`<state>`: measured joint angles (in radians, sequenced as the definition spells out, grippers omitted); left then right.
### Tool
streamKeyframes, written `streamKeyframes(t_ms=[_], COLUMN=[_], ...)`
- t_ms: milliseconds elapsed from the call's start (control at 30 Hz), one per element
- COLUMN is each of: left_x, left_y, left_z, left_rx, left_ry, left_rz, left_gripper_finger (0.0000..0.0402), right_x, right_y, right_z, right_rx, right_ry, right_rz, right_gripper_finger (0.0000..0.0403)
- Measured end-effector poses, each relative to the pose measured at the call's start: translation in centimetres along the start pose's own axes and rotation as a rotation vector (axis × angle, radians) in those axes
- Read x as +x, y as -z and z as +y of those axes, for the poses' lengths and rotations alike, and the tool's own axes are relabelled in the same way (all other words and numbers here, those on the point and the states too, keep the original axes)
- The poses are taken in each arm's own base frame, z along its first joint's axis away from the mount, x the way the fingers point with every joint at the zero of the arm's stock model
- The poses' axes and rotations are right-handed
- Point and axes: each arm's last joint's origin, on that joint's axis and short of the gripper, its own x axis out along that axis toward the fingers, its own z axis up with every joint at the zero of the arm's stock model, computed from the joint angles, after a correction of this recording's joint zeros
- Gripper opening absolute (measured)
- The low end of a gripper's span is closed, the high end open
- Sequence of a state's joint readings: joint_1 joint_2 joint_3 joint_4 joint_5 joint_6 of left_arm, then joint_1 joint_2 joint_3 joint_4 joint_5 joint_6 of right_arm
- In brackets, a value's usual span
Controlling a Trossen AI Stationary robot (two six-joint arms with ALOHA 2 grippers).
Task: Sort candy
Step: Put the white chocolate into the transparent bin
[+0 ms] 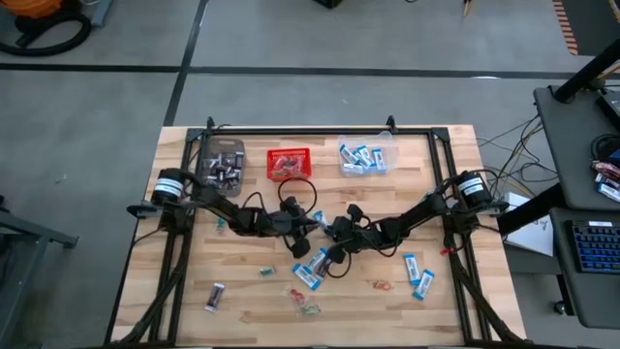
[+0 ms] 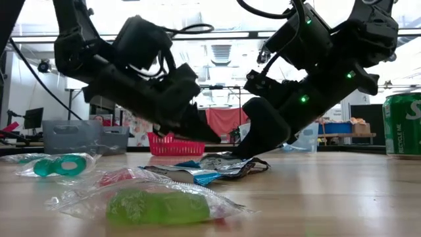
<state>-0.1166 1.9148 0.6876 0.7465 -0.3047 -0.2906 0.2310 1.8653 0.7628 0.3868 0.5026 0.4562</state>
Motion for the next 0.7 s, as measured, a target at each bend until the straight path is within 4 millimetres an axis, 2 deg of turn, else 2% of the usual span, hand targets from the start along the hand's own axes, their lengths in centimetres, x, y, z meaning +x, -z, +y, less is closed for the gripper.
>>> streamKeyframes(t_ms=[267, 467, 600, 700], left_x=[-1.6, -4.5, -7.2, -9.0], left_y=[-2.8, -5.3, -6.8, -7.6], left_z=[-0.3, -0.7, -1.2, -1.5], left_rx=[0.006, 0.041, 0.069, 0.082], left_ry=[0.009, 0.018, 0.041, 0.06], left_rz=[-0.071, -0.066, -0.059, -0.052], left_gripper_finger=[0.0037, 0.0037, 0.0037, 0.0037], right_x=[-1.7, -3.9, -5.9, -7.4], right_y=[-1.6, -4.0, -6.2, -7.9], right_z=[-0.6, -1.7, -3.4, -5.9], right_rx=[-0.032, -0.026, -0.01, 0.025], right_ry=[-0.016, 0.001, 0.06, 0.159], right_rz=[-0.002, -0.03, -0.075, -0.098], right_gripper_finger=[0.0008, 0.0008, 0.0008, 0.0008])
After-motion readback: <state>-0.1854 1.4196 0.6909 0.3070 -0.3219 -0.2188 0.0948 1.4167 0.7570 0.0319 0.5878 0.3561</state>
